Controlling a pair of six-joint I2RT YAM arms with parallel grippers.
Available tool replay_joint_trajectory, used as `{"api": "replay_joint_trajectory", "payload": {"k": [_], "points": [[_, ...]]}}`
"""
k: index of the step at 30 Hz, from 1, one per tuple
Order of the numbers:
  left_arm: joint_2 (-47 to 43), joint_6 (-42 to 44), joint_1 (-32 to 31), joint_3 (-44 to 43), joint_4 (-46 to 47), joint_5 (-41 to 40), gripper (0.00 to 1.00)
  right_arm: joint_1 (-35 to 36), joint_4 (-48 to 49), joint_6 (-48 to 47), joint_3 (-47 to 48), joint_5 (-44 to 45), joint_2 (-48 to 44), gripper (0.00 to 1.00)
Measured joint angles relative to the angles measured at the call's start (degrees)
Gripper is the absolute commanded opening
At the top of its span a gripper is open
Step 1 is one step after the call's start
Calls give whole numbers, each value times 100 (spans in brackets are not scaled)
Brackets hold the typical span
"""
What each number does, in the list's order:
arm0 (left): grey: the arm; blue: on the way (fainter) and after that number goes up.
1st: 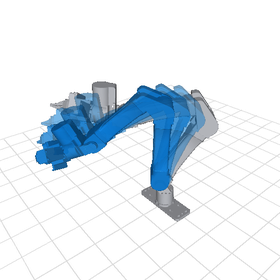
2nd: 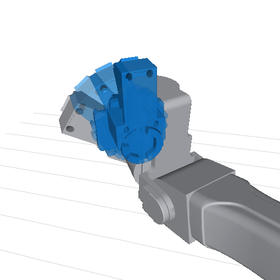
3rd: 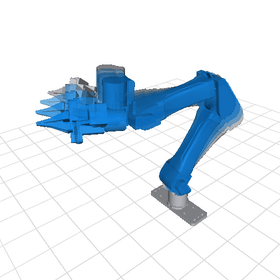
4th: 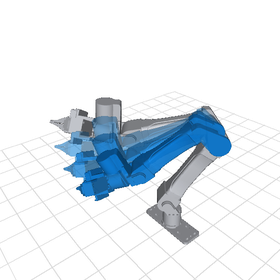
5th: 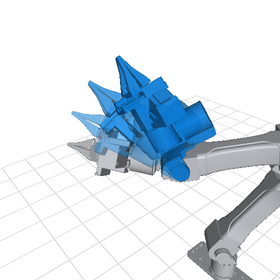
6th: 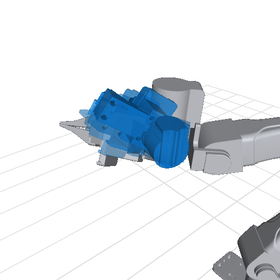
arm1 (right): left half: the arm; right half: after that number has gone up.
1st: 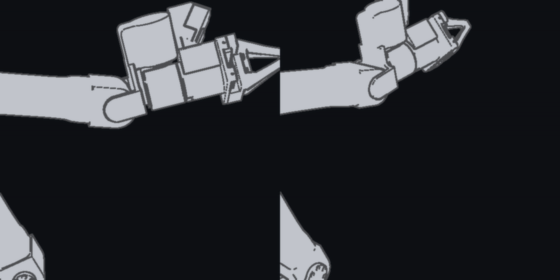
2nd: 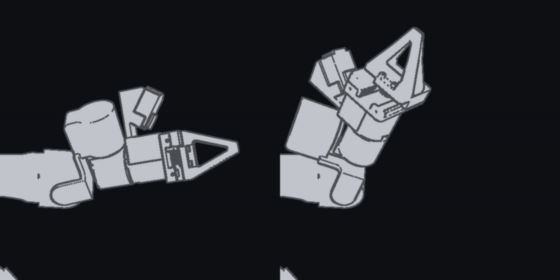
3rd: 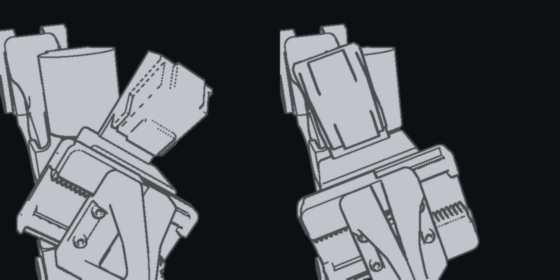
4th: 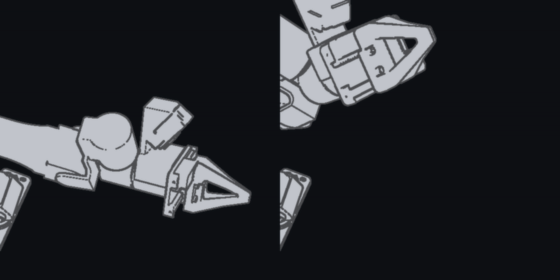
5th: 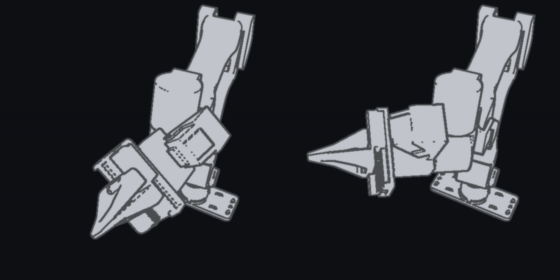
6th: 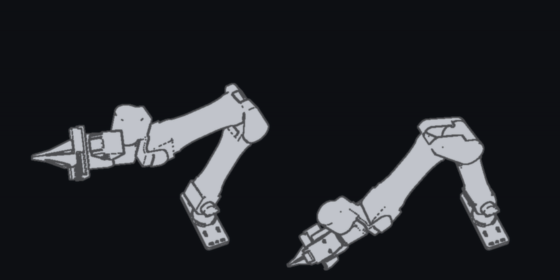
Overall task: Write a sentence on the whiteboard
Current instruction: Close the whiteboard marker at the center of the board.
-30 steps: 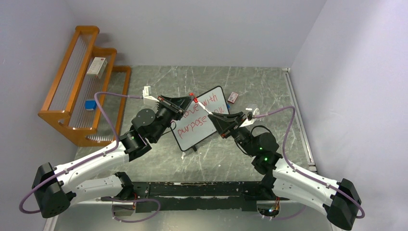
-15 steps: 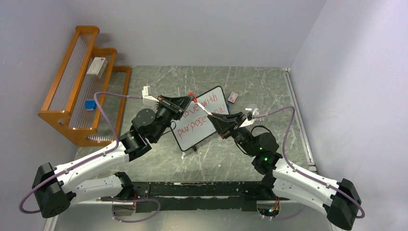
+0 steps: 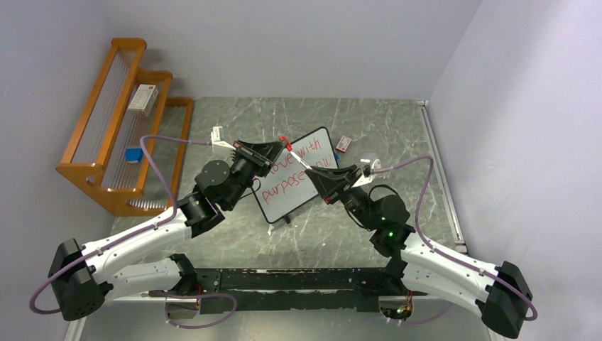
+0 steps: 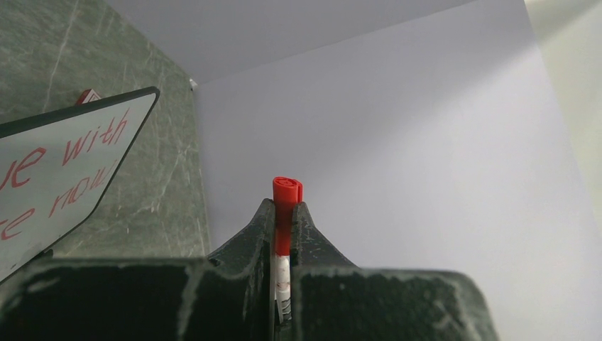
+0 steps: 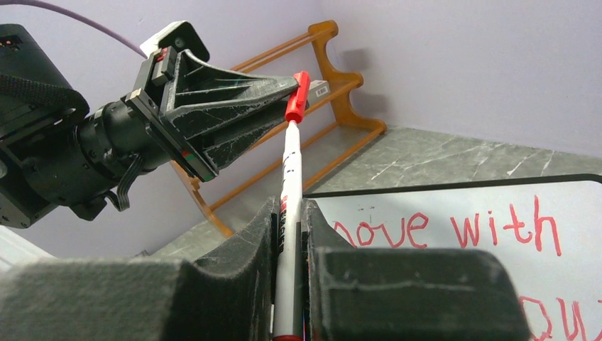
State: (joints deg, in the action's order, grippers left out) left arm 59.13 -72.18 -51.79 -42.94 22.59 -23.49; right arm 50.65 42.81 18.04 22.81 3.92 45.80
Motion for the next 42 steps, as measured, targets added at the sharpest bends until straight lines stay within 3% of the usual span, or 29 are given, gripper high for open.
{"api": "replay_joint_trajectory", "payload": {"k": [17,32,37,42], "points": [[72,127,2,2,232,315,5,4,313,127,0,125,101,0],[479,837,-243,269,1797,560,5,55,1644,697,-214,660,570,0],[479,1132,-227,402,2094,695,43,57,1917,839,-236,704,710,0],[225,1764,166,247,1342,1541,63,35,1827,887,-236,761,570,0]]}}
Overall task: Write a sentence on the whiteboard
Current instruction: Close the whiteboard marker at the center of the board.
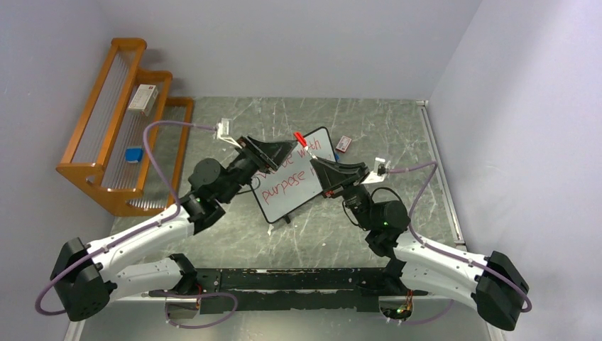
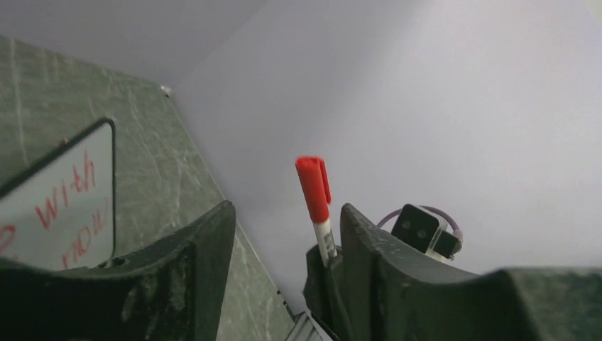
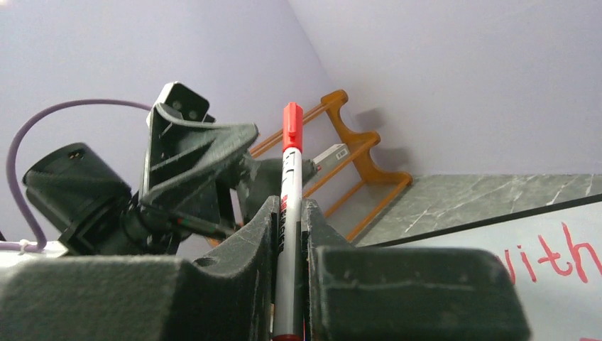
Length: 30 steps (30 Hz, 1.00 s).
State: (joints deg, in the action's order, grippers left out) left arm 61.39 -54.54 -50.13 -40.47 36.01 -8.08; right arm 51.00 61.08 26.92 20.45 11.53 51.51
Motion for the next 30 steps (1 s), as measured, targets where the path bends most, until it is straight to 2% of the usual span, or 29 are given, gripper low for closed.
{"api": "replay_joint_trajectory", "payload": {"k": [4,13,16,18,21,24,30], "points": [[-168,409,446,-306,-376,553,68,0,-92,81,0,-39,-155,0],[289,529,940,-855,-363,2162,64,0,-223,378,2,-345,-219,0],[459,417,984,-855,-280,2492,56,0,-236,444,2,-426,-229,0],[546,306,997,-855,-170,2656,47,0,-243,479,2,-455,-254,0],[605,160,997,-852,35,2826,30,0,-247,507,2,-481,-286,0],[608,35,1005,-846,214,2907,6,0,-203,551,4,-540,-289,0],[619,-363,1019,-684,719,3034,5,9,-63,656,11,-634,-234,0]]}}
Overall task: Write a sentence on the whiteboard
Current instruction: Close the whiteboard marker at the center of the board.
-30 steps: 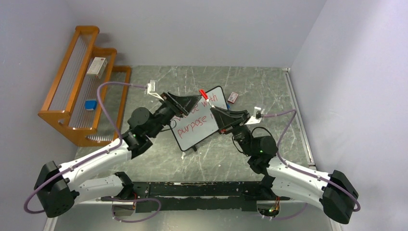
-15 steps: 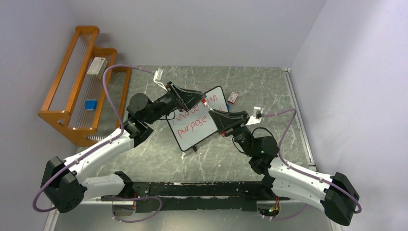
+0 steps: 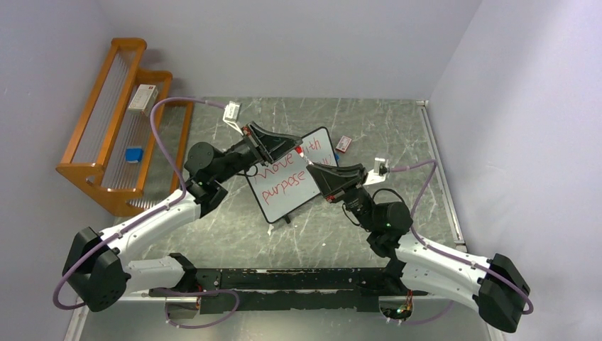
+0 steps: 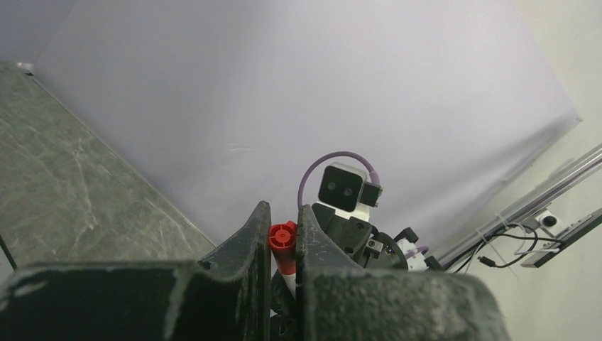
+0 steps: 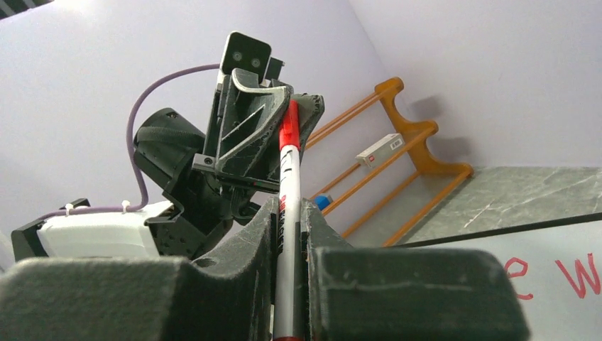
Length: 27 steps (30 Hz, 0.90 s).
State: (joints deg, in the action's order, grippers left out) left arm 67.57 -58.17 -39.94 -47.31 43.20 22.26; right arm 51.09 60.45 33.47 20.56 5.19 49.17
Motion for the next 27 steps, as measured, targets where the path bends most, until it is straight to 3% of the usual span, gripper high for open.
{"api": "replay_joint_trajectory", "payload": {"k": [8,19,27], "points": [[-85,-264,33,407,376,-232,5,2,96,-11,52,-52,284,0],[-505,-520,-352,1047,656,-1692,5,-2,267,-219,286,-337,785,0],[-522,-503,-385,1399,1226,-1829,5,-168,138,-52,339,-706,809,0]]}}
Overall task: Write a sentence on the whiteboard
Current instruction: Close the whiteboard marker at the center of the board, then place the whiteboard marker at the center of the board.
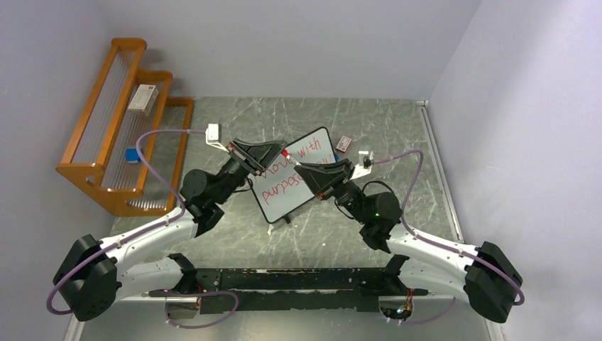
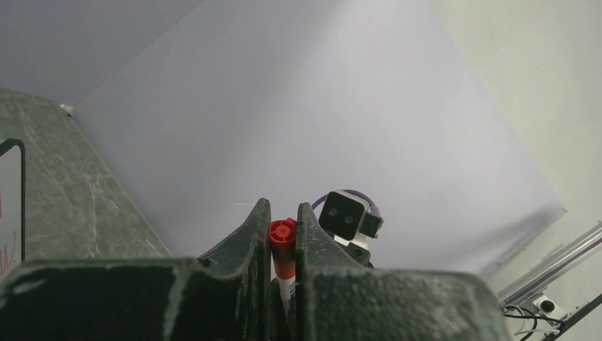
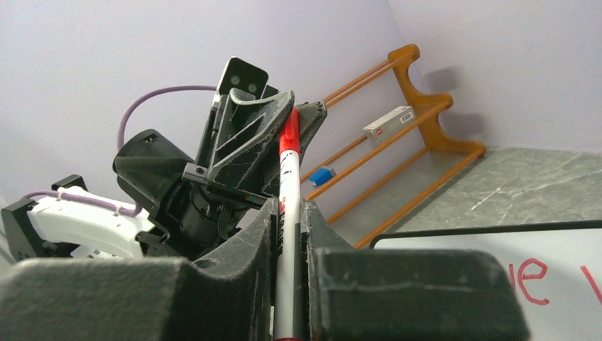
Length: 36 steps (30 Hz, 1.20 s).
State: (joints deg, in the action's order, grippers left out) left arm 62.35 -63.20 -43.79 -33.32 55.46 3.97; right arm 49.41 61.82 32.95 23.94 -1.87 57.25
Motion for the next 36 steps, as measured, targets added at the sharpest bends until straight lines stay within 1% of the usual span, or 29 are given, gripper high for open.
{"api": "replay_joint_trajectory", "payload": {"k": [3,6,8,10,12,14,16,18,20,21,23,26,29,32,36], "points": [[-20,-2,-11,160,236,-24,5,-7,-83,72,0,-59,-33,0],[-133,35,-11,229,105,-72,19,-7,-317,66,0,-83,-111,0],[-282,107,57,221,-275,-17,25,-7,-527,20,2,-79,-188,0],[-444,245,195,177,-833,118,30,-4,-841,-59,33,-37,-267,0],[-573,463,387,28,-1585,251,37,2,-1335,-153,142,153,-367,0],[-684,737,549,-199,-2347,323,48,-70,-1928,-348,330,765,-520,0],[-778,1073,680,-538,-3093,289,55,-168,-2404,-509,446,1290,-691,0],[-868,1423,767,-918,-3790,136,58,-238,-2962,-671,535,1847,-874,0],[-1003,1851,826,-1309,-4494,-186,65,-299,-3552,-791,658,2334,-955,0],[-1075,2006,837,-1414,-4734,-334,70,-343,-3877,-844,732,2599,-957,0],[-1266,2382,844,-1574,-5283,-721,76,-422,-4463,-894,833,3075,-922,0],[-1572,2918,846,-1600,-6035,-1259,81,-538,-5377,-848,863,3755,-828,0],[-1851,3373,846,-1598,-6712,-1698,84,-638,-6153,-651,809,4177,-748,1],[-2210,3742,846,-1530,-7180,-2059,86,-702,-6741,-319,706,4358,-660,2],[-2715,4050,846,-1246,-7567,-2404,86,-748,-7346,238,546,4376,-435,3]]}}
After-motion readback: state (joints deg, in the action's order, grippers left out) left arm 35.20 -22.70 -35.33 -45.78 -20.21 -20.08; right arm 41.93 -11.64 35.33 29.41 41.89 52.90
